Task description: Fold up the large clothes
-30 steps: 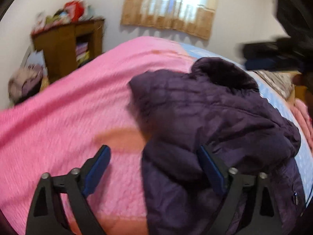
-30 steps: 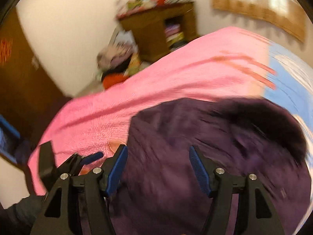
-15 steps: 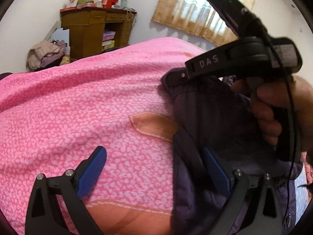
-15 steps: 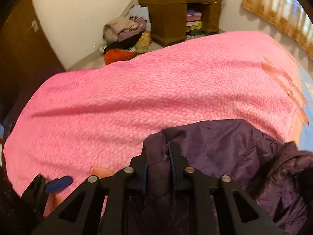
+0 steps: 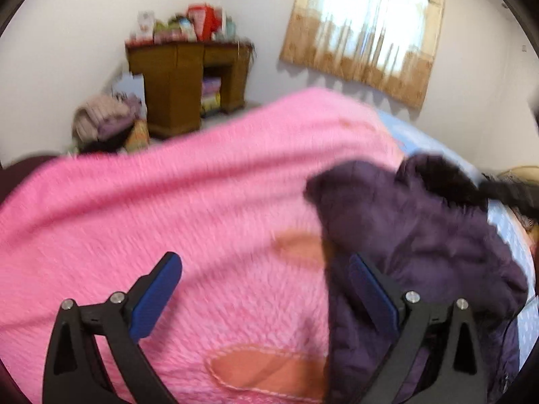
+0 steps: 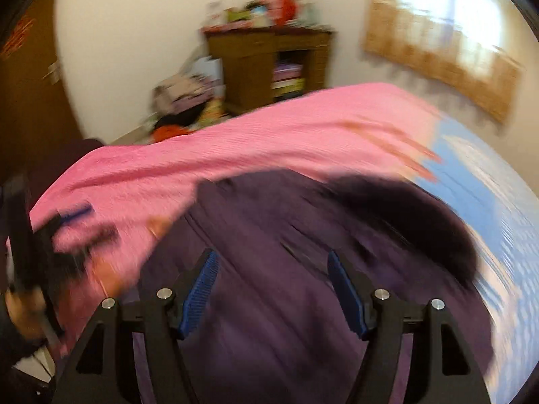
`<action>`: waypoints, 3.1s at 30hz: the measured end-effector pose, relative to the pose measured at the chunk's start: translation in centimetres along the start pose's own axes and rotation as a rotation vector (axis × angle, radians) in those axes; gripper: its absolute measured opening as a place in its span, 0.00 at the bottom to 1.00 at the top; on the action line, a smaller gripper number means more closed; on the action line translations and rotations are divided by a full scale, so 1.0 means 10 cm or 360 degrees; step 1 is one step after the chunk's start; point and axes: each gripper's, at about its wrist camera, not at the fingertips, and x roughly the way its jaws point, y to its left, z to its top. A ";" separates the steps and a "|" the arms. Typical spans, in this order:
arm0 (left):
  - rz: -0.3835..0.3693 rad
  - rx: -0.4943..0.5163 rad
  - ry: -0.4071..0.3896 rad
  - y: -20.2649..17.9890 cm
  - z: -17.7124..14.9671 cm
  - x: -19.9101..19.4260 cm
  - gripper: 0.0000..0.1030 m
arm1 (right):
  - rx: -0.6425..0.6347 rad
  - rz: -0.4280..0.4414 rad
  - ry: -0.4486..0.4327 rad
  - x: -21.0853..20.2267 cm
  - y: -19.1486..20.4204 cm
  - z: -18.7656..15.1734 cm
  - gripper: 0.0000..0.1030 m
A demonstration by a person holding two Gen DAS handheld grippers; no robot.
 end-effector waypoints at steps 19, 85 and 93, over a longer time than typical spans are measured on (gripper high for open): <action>0.0115 0.0485 0.0158 -1.18 -0.09 0.74 1.00 | 0.0474 -0.0196 -0.0031 0.09 -0.63 -1.19 0.73; 0.0114 0.0475 0.0202 -1.22 -0.12 0.78 1.00 | 0.0271 -0.0434 0.0114 0.37 -0.45 -1.25 0.77; -0.0012 0.0516 0.0028 -1.25 0.47 0.28 1.00 | 0.0295 -0.0423 -0.0152 -0.34 -0.93 -0.72 0.80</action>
